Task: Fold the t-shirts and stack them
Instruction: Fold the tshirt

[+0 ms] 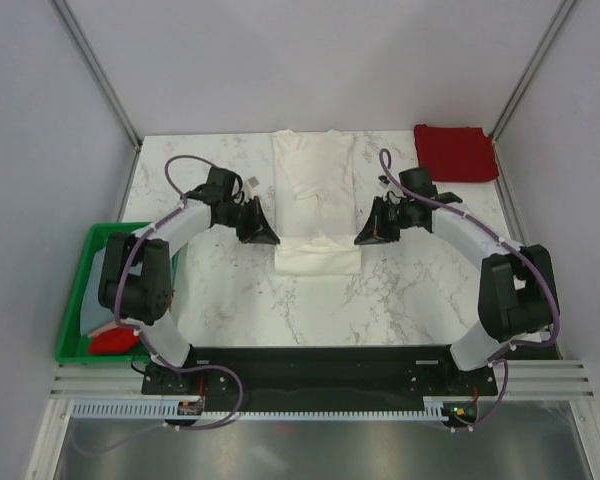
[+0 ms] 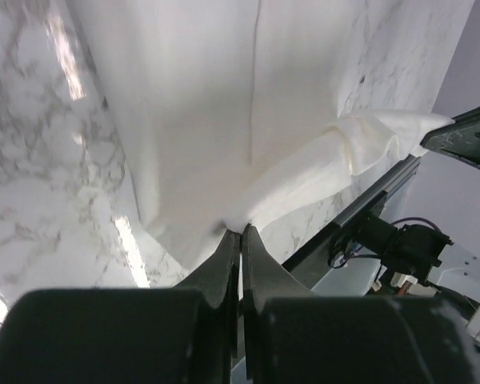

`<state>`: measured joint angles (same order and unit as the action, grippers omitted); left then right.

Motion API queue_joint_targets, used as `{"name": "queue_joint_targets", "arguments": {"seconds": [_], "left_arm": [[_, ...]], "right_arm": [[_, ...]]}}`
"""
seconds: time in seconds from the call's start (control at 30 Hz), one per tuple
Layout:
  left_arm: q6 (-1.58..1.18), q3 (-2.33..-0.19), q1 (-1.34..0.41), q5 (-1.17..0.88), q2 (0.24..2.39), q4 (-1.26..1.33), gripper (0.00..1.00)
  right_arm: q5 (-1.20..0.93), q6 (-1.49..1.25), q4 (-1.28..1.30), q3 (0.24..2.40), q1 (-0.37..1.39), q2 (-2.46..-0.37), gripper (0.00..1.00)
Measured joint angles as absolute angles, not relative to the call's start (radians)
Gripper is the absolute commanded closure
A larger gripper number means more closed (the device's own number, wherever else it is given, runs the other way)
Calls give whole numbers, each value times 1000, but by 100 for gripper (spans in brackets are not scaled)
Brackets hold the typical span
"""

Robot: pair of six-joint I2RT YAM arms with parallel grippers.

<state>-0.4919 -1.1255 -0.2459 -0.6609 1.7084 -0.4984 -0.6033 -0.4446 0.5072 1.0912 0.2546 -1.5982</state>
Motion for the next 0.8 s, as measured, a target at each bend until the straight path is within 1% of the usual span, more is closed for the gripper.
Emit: {"name": "queue_joint_targets", "arguments": {"seconds": [0.17,0.33,0.53,0.8], "left_arm": [[-462,-1326,-222,-653,1853,-492,98],[-435,-1459,-197,-644,1971,-495,98],[-404,-1561,-180,-634,2062,-500,98],[-376,-1656,-175,-630,2154,-500,98]], "right_arm": [[-586,-428,478,1197,219,-1716,100],[-568,-417,449,1299,197,-1847,100],[-553,-391,422,1454,192,-1994,100],[-533,-373,419,1541,192,-2078,100]]}}
